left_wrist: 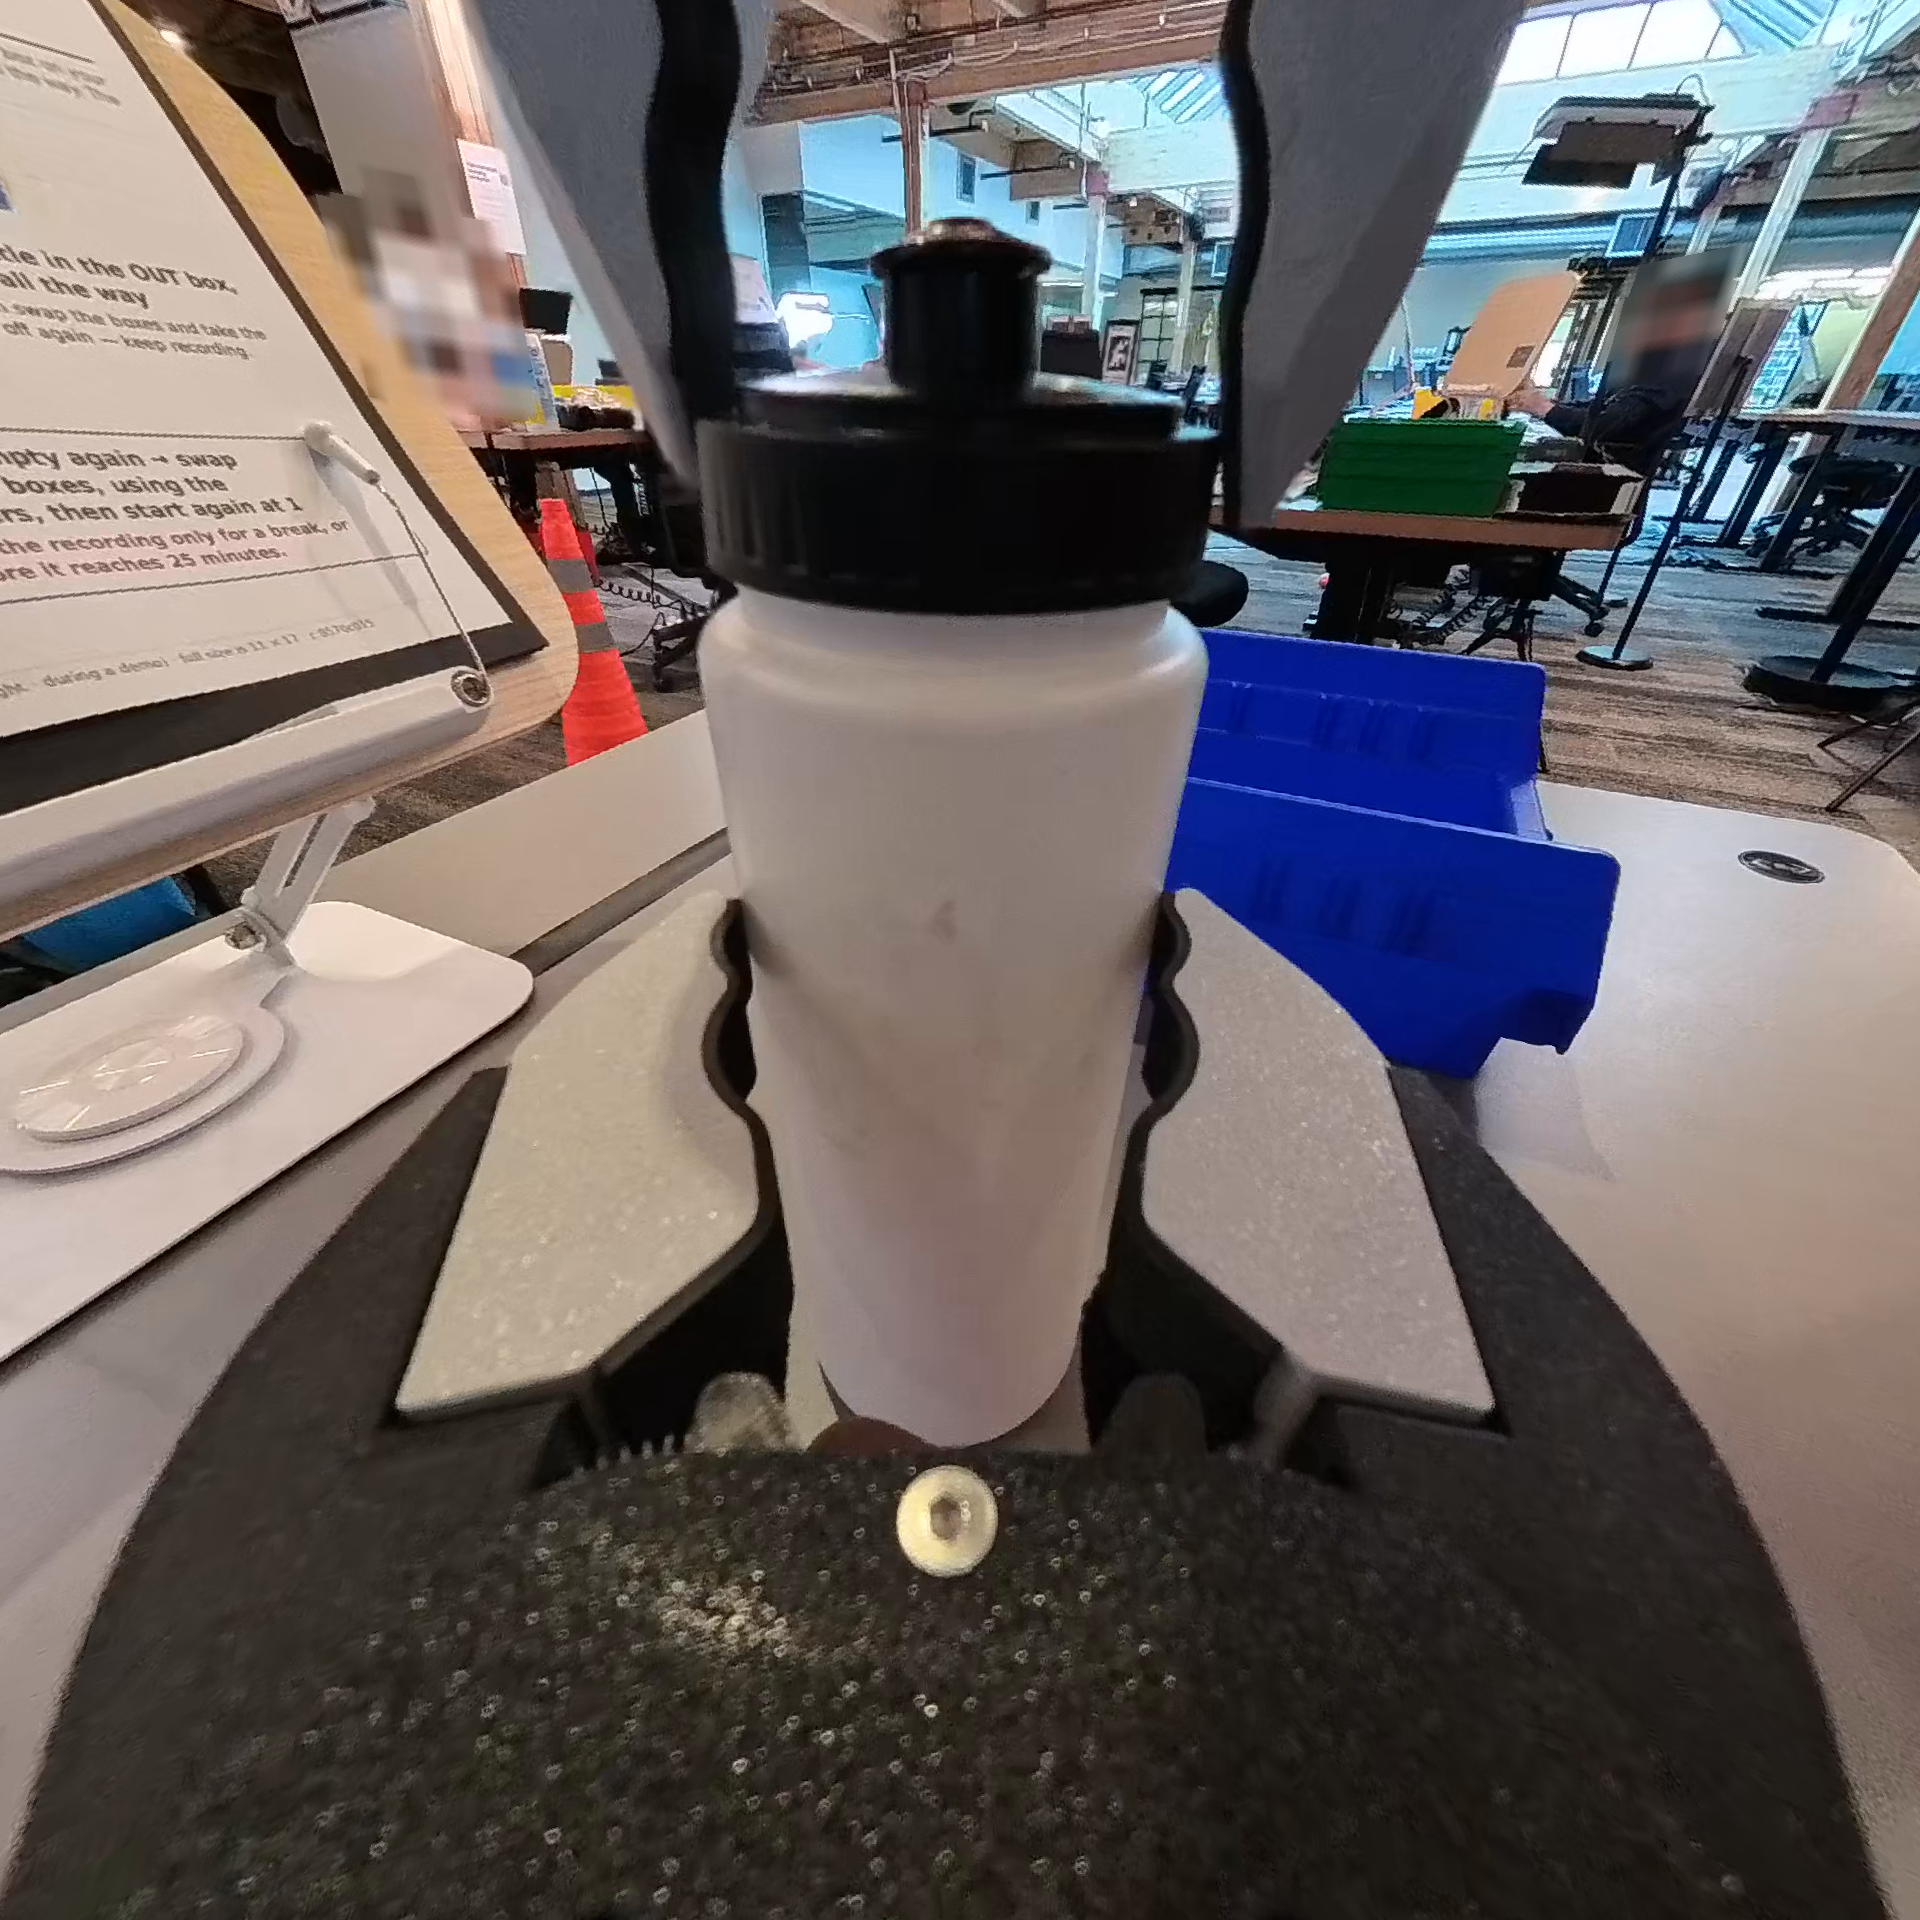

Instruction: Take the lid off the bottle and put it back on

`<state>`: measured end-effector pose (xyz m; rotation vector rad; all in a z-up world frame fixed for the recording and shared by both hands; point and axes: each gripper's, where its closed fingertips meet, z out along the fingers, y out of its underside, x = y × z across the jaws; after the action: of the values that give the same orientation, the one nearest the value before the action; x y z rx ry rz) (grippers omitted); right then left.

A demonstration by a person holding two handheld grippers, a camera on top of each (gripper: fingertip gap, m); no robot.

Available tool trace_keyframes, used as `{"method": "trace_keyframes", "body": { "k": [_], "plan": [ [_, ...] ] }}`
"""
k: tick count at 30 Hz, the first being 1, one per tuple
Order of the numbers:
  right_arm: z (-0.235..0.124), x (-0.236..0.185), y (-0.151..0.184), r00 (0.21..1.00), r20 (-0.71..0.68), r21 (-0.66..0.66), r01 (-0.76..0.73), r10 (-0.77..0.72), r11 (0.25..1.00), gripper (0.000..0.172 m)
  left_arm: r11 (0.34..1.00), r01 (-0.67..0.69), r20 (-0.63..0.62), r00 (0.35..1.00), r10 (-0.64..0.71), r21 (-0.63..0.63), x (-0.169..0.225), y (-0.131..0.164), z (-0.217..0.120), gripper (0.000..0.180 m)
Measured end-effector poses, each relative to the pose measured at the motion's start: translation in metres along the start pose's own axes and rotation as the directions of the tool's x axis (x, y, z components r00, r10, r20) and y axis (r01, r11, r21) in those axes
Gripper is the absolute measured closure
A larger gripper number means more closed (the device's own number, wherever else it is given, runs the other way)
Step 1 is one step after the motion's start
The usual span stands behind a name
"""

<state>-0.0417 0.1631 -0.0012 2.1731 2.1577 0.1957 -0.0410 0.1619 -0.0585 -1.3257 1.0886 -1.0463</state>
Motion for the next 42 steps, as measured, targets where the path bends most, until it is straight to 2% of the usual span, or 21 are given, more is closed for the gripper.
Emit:
{"method": "trace_keyframes", "body": {
  "k": [2, 4, 6, 7, 8, 10, 12, 15, 17, 20, 23, 25, 26, 31, 34, 37, 39, 42],
  "plan": [
    [-0.008, 0.001, -0.002, 0.997, -0.03, 0.021, -0.064, 0.065, 0.998, 0.102, 1.0, 0.001, 0.001, 1.0, -0.001, 0.002, 0.0, 0.0, 0.0, 0.107],
    [-0.023, 0.003, -0.014, 0.987, -0.066, 0.167, -0.133, 0.145, 0.977, 0.091, 1.0, 0.001, 0.003, 1.0, -0.001, 0.0, 0.0, 0.0, 0.0, 0.107],
    [-0.042, 0.011, -0.022, 0.955, -0.125, 0.333, -0.216, 0.27, 0.918, 0.084, 1.0, -0.002, 0.003, 1.0, 0.002, -0.004, 0.0, 0.0, 0.0, 0.107],
    [-0.05, 0.016, -0.023, 0.922, -0.138, 0.402, -0.281, 0.361, 0.872, 0.077, 1.0, -0.002, 0.003, 1.0, 0.002, -0.004, 0.0, 0.0, 0.0, 0.107],
    [-0.054, 0.019, -0.022, 0.873, -0.114, 0.462, -0.376, 0.474, 0.803, 0.08, 1.0, -0.002, 0.004, 1.0, 0.002, -0.004, 0.0, 0.0, 0.0, 0.107],
    [-0.054, 0.016, -0.024, 0.767, 0.02, 0.523, -0.555, 0.642, 0.647, 0.071, 1.0, 0.0, 0.005, 1.0, 0.0, -0.004, 0.0, 0.001, 0.0, 0.107],
    [-0.046, 0.017, -0.016, 0.636, 0.057, 0.51, -0.681, 0.769, 0.526, 0.063, 1.0, 0.0, 0.005, 1.0, 0.0, -0.005, 0.0, 0.001, 0.0, 0.107],
    [-0.031, 0.015, -0.001, 0.445, 0.074, 0.429, -0.822, 0.892, 0.375, 0.084, 1.0, 0.001, 0.006, 1.0, -0.001, -0.006, -0.001, 0.001, 0.0, 0.107],
    [-0.023, 0.011, -0.005, 0.371, 0.152, 0.394, -0.873, 0.916, 0.288, 0.084, 1.0, 0.002, 0.008, 1.0, -0.002, -0.007, -0.001, 0.001, 0.0, 0.107],
    [-0.01, 0.012, -0.001, 0.307, 0.148, 0.353, -0.904, 0.94, 0.24, 0.082, 1.0, 0.0, 0.009, 1.0, 0.0, -0.008, -0.001, 0.001, 0.0, 0.107],
    [0.002, 0.014, 0.002, 0.284, 0.127, 0.32, -0.919, 0.95, 0.232, 0.082, 1.0, 0.001, 0.01, 1.0, -0.001, -0.012, -0.001, 0.001, 0.001, 0.107],
    [0.003, 0.01, -0.006, 0.292, 0.198, 0.294, -0.928, 0.936, 0.228, 0.099, 1.0, -0.002, 0.009, 1.0, 0.002, -0.013, -0.001, 0.001, 0.001, 0.107],
    [0.003, 0.009, -0.008, 0.283, 0.219, 0.271, -0.937, 0.934, 0.221, 0.101, 1.0, -0.005, 0.008, 1.0, 0.006, -0.011, -0.001, 0.001, 0.0, 0.107],
    [0.003, 0.007, -0.009, 0.461, 0.184, 0.229, -0.879, 0.868, 0.418, 0.101, 1.0, -0.005, 0.008, 1.0, 0.005, -0.01, -0.001, 0.001, 0.001, 0.107],
    [0.003, 0.007, -0.01, 0.647, 0.174, 0.222, -0.76, 0.742, 0.611, 0.101, 1.0, -0.003, 0.011, 1.0, 0.003, -0.011, -0.002, 0.002, 0.001, 0.108],
    [0.003, 0.007, -0.013, 0.819, 0.158, 0.225, -0.574, 0.552, 0.787, 0.102, 1.0, -0.006, 0.013, 1.0, 0.006, -0.012, -0.002, 0.002, 0.001, 0.108],
    [0.003, 0.005, -0.014, 0.93, 0.098, 0.222, -0.368, 0.355, 0.903, 0.102, 1.0, -0.006, 0.012, 1.0, 0.006, -0.012, -0.002, 0.003, 0.001, 0.108],
    [0.006, 0.003, -0.014, 0.996, 0.001, 0.162, -0.084, 0.085, 0.983, 0.101, 1.0, -0.006, 0.011, 1.0, 0.006, -0.017, -0.002, 0.003, 0.0, 0.108]
  ]
}}
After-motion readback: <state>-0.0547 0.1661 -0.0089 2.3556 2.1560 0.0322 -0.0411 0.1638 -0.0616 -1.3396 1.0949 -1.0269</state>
